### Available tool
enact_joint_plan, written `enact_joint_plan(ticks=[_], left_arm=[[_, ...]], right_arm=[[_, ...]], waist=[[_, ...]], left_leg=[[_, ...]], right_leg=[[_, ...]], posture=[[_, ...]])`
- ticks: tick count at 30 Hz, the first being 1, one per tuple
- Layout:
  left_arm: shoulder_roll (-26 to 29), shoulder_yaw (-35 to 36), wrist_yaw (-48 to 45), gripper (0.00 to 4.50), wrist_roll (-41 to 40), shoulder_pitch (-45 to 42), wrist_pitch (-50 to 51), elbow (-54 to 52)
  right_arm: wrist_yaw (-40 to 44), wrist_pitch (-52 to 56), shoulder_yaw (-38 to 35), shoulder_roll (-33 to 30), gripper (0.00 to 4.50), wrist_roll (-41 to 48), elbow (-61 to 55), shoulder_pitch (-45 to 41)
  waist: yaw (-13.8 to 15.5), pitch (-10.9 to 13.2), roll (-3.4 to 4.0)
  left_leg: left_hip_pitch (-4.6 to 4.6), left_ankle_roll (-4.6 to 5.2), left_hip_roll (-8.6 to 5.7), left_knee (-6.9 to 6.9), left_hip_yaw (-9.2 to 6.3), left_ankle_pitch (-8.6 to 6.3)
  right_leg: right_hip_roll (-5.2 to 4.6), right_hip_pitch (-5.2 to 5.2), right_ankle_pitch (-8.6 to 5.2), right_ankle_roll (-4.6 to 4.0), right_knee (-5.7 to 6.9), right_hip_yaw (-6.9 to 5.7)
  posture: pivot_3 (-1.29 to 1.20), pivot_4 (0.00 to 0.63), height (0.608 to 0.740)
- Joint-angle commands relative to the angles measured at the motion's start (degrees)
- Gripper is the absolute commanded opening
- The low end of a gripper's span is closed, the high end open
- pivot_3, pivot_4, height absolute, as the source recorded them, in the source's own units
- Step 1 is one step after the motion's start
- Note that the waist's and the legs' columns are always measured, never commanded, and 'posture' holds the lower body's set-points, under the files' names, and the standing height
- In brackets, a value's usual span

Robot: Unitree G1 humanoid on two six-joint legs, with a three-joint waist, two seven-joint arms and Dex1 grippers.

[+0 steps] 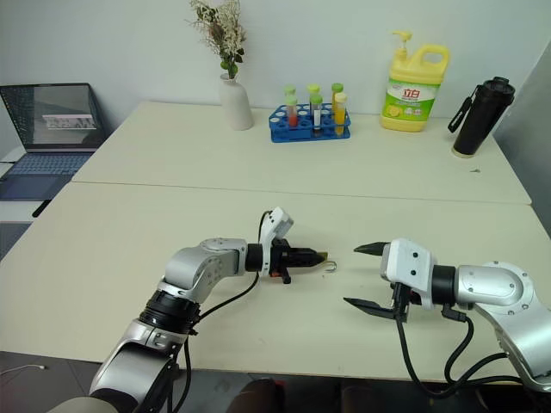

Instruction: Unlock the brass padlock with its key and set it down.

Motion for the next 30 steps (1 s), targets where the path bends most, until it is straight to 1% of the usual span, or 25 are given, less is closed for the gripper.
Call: enact_joint_plan(ticks=[1,8,10,11,14,18,21,23,26,27,28,30], left_arm=[[-0.8,0.1,-0.3,0.17,0.4,-0.3,-1.2,-0.1],[-1.4,1.3,-0.5,0.17,0.4,-1.7,0.4,3.6],[-1.7,1.3,-0.2,0.92,1.0,-2.3,-0.6,5.6],[-1.8,1.3,-0.3,1.15,1.2,-2.6,-1.2,6.3],[-2.1,1.5,-0.6,2.1,1.5,-3.5,-2.0,8.0],[-1.6,2.9,-1.4,3.22,2.1,-4.8,-7.2,9.3],[0.2,3.7,-2.6,3.22,2.3,-4.2,-9.8,7.2],[0.9,4.2,-2.8,3.22,2.3,-3.8,-10.7,6.2],[5.0,8.0,-6.3,3.22,-1.5,-1.2,-12.1,-3.0],[8.3,9.6,-8.3,3.22,-2.3,0.4,-12.9,-7.0],[12.7,10.9,-8.7,3.22,0.0,2.4,-15.5,-8.9],[17.9,12.2,-8.6,3.22,2.5,4.9,-18.7,-11.1]], right_arm=[[-0.5,-0.1,-0.6,-0.2,4.5,-0.3,-1.0,-0.8],[0.1,-0.9,0.0,-0.5,4.5,-0.9,-0.8,0.2],[0.1,-0.9,0.0,-0.5,4.5,-1.0,-0.8,0.3],[0.2,-0.8,0.1,-0.4,4.5,-1.0,-0.9,0.3],[0.4,-0.8,0.1,-0.5,4.5,-1.2,-0.8,0.4],[0.8,-0.8,0.0,-0.8,4.5,-1.5,-1.2,1.7],[0.9,-0.7,0.0,-1.1,4.5,-1.9,-1.4,2.8],[0.9,-0.7,0.1,-1.2,4.5,-2.2,-1.4,3.2],[0.0,-0.9,0.3,-0.9,4.5,-3.0,-0.9,4.3],[-0.1,-0.8,0.3,-0.9,4.5,-3.2,-0.9,4.7],[-0.2,-0.3,-0.2,-0.8,4.5,-2.7,-0.3,4.5],[-0.2,0.4,-0.9,-0.6,4.5,-2.1,0.3,4.2]], waist=[[0.0,0.0,0.0],[0.0,0.0,0.0],[0.0,0.0,0.0],[0.0,0.0,0.0],[0.0,0.0,0.0],[0.0,0.0,0.0],[-0.1,0.0,0.0],[0.0,0.0,0.0],[-0.2,0.0,0.0],[-0.3,0.0,0.0],[-0.4,0.0,0.0],[-0.7,0.0,0.01]], left_leg=[[-0.01,0.0,0.0,0.0,0.0,0.0],[-0.01,0.0,0.0,0.0,-0.01,0.0],[-0.01,0.0,0.0,0.0,-0.01,0.0],[-0.01,0.0,0.0,0.0,-0.01,0.0],[-0.01,0.0,0.0,0.0,-0.01,0.0],[-0.01,0.0,0.0,0.0,-0.01,0.0],[-0.01,-0.03,0.0,0.0,-0.01,0.02],[-0.02,-0.22,0.0,0.0,-0.01,0.12],[-0.03,-0.22,0.02,-0.01,-0.01,0.12],[-0.08,-0.24,0.03,-0.03,-0.01,0.13],[-0.13,-0.25,0.03,-0.03,-0.01,0.14],[-0.1,-0.25,0.06,-0.08,-0.02,0.14]], right_leg=[[0.0,0.0,0.0,0.0,-0.01,-0.01],[0.0,0.0,0.0,0.0,0.0,-0.03],[0.0,0.0,0.0,0.0,0.0,-0.03],[0.0,0.0,0.0,0.0,0.0,-0.02],[0.0,0.0,0.0,0.0,-0.01,-0.03],[0.0,0.0,0.0,0.0,-0.01,-0.04],[0.0,-0.01,0.0,0.0,-0.01,-0.02],[0.0,-0.01,0.0,0.0,-0.01,-0.02],[0.01,-0.02,0.0,0.0,-0.02,-0.02],[0.0,-0.07,0.0,0.0,-0.02,-0.01],[0.01,-0.12,0.0,0.0,-0.02,-0.02],[0.01,-0.12,0.0,0.0,-0.03,0.01]], posture=[[0.0,0.15,0.74],[0.0,0.15,0.74],[0.0,0.15,0.74],[0.0,0.15,0.74],[0.0,0.15,0.74],[0.0,0.15,0.74],[0.0,0.15,0.74],[0.0,0.15,0.74],[0.0,0.15,0.74],[0.0,0.15,0.74],[0.0,0.15,0.74],[0.0,0.15,0.74]])
